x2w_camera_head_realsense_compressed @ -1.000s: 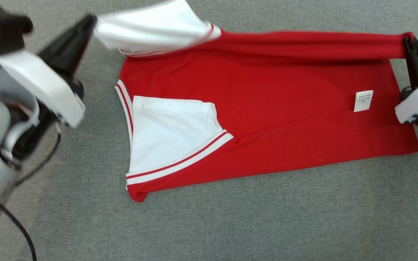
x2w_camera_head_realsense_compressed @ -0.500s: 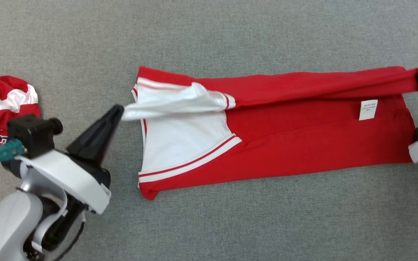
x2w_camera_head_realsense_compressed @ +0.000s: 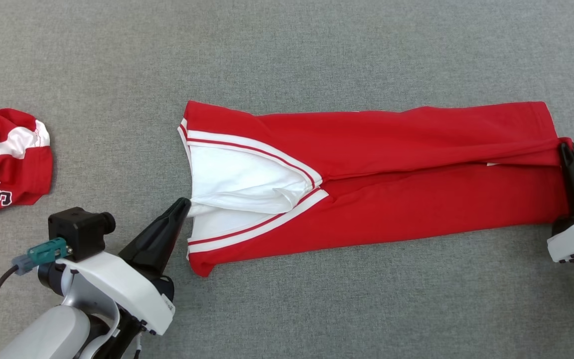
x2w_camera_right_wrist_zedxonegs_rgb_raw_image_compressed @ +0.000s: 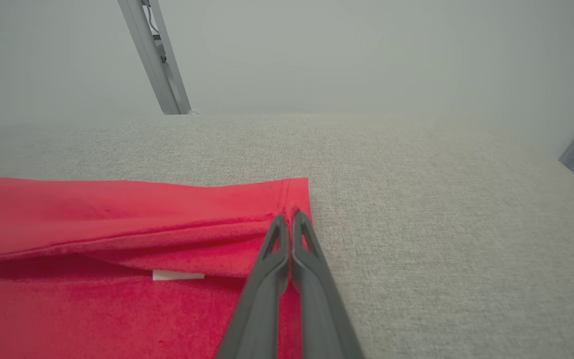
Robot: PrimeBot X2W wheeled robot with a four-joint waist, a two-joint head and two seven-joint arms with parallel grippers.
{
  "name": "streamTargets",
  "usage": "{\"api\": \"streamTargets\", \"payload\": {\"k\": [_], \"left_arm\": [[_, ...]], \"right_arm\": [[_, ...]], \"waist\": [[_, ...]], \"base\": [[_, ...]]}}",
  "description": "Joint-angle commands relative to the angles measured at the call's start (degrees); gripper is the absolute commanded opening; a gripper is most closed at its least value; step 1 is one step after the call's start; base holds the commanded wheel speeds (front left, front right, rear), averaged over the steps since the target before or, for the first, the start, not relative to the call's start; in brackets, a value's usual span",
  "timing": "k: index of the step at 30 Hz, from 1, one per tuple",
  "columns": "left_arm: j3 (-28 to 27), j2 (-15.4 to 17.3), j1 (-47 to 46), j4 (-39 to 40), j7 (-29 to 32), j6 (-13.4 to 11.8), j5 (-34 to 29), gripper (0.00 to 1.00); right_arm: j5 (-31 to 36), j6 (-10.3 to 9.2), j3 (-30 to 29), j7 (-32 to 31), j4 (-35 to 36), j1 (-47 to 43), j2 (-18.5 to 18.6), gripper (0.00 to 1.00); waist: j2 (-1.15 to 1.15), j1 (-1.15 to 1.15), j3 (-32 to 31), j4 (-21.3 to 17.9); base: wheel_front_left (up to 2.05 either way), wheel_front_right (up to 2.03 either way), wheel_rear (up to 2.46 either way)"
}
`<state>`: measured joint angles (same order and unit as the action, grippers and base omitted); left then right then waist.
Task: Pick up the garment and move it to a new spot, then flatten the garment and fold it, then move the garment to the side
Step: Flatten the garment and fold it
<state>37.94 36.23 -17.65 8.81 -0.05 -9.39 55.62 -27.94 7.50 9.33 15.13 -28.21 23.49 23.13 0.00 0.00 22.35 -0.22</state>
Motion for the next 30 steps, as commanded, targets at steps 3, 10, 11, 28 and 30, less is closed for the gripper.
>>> {"api": "streamTargets", "payload": {"k": [3, 10, 11, 28, 30], "left_arm": [[0.8, -0.6, 0.5, -1.6, 0.0, 0.1, -0.4, 0.0], [3.4, -2.6, -0.8, -5.6, 1.1, -1.6, -2.7, 0.15], [3.9, -2.7, -0.9, -6.3, 1.2, -2.0, -3.4, 0.38], [-1.7, -9.2, 4.6, -10.6, -13.9, -12.6, -8.9, 1.0], [-3.2, -10.2, 6.0, -10.5, -14.9, -14.1, -12.4, 1.0]], "right_arm": [[0.3, -0.02, -1.7, 0.1, -1.1, -1.2, -1.2, 0.18], [0.9, -0.02, -2.7, 0.1, -3.4, -1.3, -1.7, 1.0], [1.4, -0.02, -3.1, 0.0, -3.3, -1.2, -2.0, 1.0], [11.4, -0.02, -5.9, 0.1, 8.9, -5.8, -10.4, 1.0], [11.5, -0.02, -4.3, 0.0, 11.0, -7.4, -11.9, 1.0]], "waist": [[0.0, 0.0, 0.4, 0.2], [0.0, 0.0, -0.1, 0.3], [0.0, 0.0, -0.3, 0.2], [0.0, 0.0, -10.0, -0.6], [0.0, 0.0, -12.2, -0.5]], "base": [[0.0, 0.0, 0.0], [0.0, 0.0, 0.0], [0.0, 0.0, 0.0], [0.0, 0.0, 0.0], [0.0, 0.0, 0.0]]}}
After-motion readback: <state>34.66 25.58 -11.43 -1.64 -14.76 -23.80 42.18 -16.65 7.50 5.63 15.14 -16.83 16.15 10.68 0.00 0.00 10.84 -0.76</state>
